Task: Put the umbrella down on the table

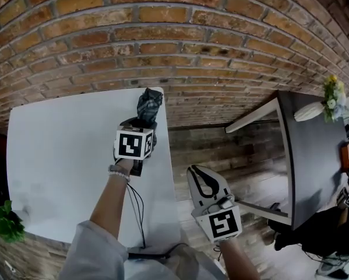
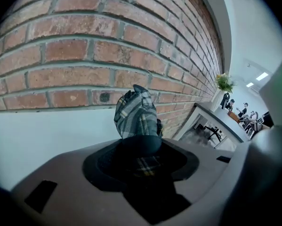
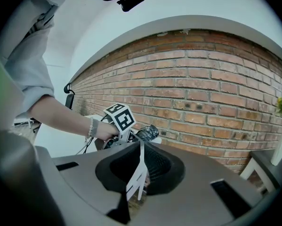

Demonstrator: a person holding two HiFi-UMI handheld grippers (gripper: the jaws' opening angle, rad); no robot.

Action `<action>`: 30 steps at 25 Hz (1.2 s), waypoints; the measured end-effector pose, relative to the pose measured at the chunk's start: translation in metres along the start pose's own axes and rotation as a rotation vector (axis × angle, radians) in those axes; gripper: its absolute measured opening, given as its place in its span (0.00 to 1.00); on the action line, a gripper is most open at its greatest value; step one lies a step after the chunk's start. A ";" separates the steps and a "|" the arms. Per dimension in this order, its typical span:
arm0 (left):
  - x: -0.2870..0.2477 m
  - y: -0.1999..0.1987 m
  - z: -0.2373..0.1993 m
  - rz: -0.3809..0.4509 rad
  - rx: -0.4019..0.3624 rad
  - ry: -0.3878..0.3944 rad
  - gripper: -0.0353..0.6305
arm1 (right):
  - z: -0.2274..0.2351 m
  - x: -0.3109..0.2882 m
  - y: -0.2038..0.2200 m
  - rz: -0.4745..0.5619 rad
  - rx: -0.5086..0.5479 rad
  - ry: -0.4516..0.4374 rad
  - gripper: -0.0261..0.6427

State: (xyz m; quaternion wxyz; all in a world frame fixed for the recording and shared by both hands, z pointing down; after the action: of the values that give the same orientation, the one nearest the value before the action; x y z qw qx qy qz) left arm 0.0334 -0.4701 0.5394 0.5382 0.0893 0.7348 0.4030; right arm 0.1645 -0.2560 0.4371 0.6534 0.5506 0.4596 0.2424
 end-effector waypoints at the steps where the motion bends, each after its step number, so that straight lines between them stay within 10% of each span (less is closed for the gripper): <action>1: -0.003 0.000 0.000 -0.021 0.005 0.005 0.40 | 0.000 0.000 0.001 0.001 -0.002 0.000 0.12; 9: -0.015 0.001 -0.005 -0.103 0.050 0.043 0.45 | -0.001 -0.004 0.003 -0.006 -0.003 -0.006 0.12; 22: 0.050 -0.004 -0.005 0.128 -0.058 0.009 0.52 | -0.021 -0.001 -0.006 0.008 0.022 -0.077 0.12; 30: 0.142 -0.009 0.009 0.364 -0.072 -0.065 0.11 | -0.040 0.021 -0.040 0.126 0.036 -0.113 0.12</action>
State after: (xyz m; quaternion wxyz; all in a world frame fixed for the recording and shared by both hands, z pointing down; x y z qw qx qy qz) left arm -0.0139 -0.3908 0.4303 0.4825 0.2146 0.6740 0.5167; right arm 0.1317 -0.2302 0.3936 0.6518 0.6028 0.3907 0.2431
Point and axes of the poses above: the fingertips, and each gripper's own axes: x backward along the fingers, z to its right, y out of its underside, the point moved 9 cm from there along x, backward along the fingers, and after that the axes turned 11 degrees about -y, right-handed, at the moved point
